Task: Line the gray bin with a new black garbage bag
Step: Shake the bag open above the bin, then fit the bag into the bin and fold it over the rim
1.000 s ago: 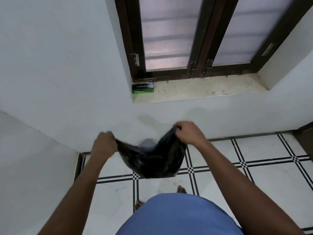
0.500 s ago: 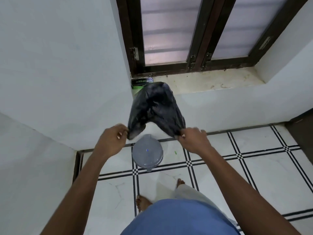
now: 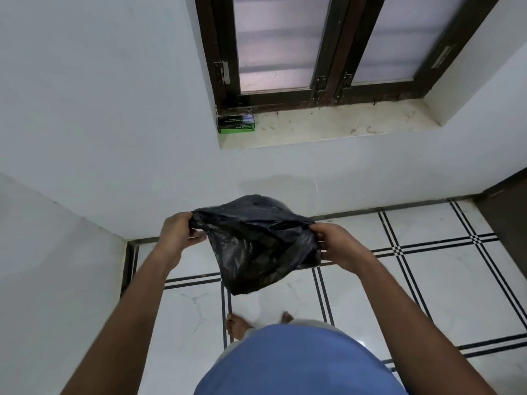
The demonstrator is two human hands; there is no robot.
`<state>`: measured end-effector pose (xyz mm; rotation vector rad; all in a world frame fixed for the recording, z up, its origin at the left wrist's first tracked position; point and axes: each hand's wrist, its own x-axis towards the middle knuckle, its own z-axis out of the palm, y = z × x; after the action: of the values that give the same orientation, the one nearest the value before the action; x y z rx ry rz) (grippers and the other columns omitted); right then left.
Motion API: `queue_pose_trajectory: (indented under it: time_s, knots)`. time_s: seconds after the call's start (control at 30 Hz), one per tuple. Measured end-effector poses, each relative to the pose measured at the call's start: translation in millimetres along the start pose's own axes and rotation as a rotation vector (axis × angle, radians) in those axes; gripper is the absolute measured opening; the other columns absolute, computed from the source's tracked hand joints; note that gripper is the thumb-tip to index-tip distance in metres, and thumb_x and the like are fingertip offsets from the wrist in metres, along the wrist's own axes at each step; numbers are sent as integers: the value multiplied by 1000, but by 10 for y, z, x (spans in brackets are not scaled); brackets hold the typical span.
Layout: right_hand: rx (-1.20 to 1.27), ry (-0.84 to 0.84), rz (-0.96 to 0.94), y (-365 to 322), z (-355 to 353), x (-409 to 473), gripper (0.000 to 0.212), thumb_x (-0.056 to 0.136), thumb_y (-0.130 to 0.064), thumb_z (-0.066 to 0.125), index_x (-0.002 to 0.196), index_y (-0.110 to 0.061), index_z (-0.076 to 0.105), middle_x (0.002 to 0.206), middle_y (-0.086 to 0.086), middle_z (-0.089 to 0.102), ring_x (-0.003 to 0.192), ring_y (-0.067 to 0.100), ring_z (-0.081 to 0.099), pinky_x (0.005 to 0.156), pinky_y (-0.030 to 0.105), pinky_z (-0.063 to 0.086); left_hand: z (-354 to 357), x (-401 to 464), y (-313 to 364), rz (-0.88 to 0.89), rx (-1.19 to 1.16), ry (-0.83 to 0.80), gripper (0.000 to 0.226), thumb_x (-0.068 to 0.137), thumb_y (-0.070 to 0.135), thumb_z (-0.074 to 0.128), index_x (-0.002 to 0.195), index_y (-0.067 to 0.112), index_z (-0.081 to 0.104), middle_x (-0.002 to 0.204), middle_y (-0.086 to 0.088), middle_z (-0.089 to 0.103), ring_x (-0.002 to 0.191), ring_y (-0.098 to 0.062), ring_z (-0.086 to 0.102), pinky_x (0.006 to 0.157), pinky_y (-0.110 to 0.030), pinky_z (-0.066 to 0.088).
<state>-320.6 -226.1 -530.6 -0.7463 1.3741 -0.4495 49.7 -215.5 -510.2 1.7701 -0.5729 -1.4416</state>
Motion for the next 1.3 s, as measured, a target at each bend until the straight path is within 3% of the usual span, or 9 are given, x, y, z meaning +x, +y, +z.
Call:
queue_pose_trajectory:
  time_s: [0.07,0.2,0.4,0.57,0.67,0.83,1.03,1.13,1.3]
  knots:
    - [-242,180,-62,65,-70,32,26,107,-18,56,91,-18,76,87,1,75,83,20,69,74,33,57,14,-77,-32,-6,-25,8,31,107,12,45,102,6,75,93,-11,75,74,-21,74,86,-43,64]
    - [-515,288,-224,86,-194,-42,28,104,-21,55,127,-29,69,112,-11,74,101,11,71,93,33,57,104,-309,-77,-110,-360,-134,22,107,12,50,97,7,68,100,-16,73,97,-39,74,90,-54,66]
    - [-163,223,-295,-273,-119,-133,18,104,-23,60,98,-19,76,88,-1,75,85,21,68,74,32,50,348,-462,56,-69,-553,-213,24,104,13,43,95,15,65,99,-9,74,90,-26,79,80,-46,68]
    - [-264,201,-400,-511,-100,-265,49,91,-57,84,122,-22,70,113,-7,77,102,11,75,85,34,60,545,-531,197,41,-405,-179,33,109,36,44,107,19,72,100,-4,77,93,-22,72,84,-37,57]
    - [-362,229,-484,-573,-79,-265,73,78,-57,96,131,-21,61,121,-11,72,107,5,70,91,29,58,613,-578,180,142,-152,-186,47,97,50,72,125,13,76,115,-4,80,103,-20,74,90,-35,55]
    - [-400,258,-501,-618,-78,-266,76,80,-65,91,133,-21,57,122,-13,69,113,10,69,95,31,57,685,-523,97,278,507,-114,41,78,-1,91,113,12,73,102,-3,81,95,-20,78,73,-24,60]
    - [-473,299,-474,-494,-126,-83,68,87,-65,84,129,-19,57,118,-7,70,109,17,71,96,39,61,692,-277,-14,92,964,-157,14,87,8,81,92,-4,79,69,-9,63,58,-21,55,49,-24,45]
    - [-529,321,-437,-429,-113,82,67,86,-71,79,123,-18,63,115,-2,73,106,21,71,94,42,61,665,-143,-114,-26,997,-213,15,90,16,78,100,4,80,78,-7,68,69,-21,62,55,-25,50]
    - [-719,315,-324,-218,-30,355,58,90,-79,54,91,-25,75,107,9,70,115,32,67,97,49,59,613,20,-387,-272,618,-227,18,103,19,64,119,16,72,110,-10,76,98,-28,75,77,-46,68]
